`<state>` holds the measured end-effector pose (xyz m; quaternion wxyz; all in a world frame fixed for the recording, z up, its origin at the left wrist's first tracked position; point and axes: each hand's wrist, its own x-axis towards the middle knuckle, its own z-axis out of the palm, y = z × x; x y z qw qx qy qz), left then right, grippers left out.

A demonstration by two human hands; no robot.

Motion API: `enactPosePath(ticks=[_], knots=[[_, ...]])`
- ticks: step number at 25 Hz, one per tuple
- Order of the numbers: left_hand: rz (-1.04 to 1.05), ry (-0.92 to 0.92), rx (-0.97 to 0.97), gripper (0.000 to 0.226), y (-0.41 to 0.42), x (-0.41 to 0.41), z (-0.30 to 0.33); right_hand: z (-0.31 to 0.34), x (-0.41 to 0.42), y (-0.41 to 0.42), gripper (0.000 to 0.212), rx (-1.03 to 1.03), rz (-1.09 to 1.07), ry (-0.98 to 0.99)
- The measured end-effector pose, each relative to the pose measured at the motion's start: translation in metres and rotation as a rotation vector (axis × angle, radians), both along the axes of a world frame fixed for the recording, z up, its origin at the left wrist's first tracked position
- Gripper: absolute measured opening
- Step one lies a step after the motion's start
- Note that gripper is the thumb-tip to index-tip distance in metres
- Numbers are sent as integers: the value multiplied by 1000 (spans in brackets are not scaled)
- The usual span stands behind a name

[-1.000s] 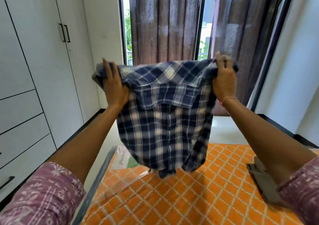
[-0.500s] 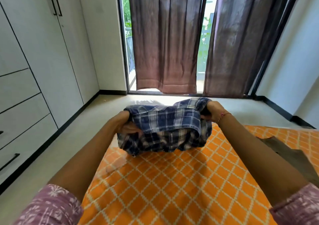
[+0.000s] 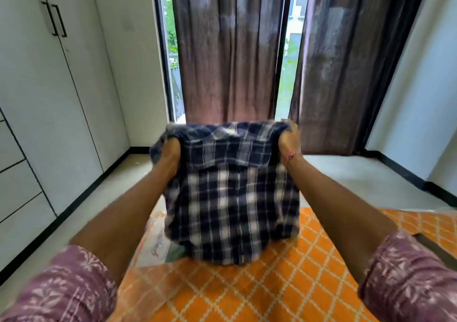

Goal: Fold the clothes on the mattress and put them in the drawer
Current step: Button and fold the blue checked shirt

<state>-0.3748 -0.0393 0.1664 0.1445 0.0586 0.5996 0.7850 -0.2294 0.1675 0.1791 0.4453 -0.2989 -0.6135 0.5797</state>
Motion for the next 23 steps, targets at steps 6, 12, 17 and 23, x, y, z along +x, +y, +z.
enactPosePath(ticks=[6,12,17,23], knots=[[131,359,22,45,-2,-29,73,88,-3,20,33,541,-129,-65],[412,903,-572,67,-78,64,-14,4,116,-30,35,864,-498,-150],[88,791,-1175,78,-179,187,-189,-170,232,-104,58,771,-303,-873],[-315,398,-1556,65,-236,242,-280,-269,297,-146,55,623,91,-1403]])
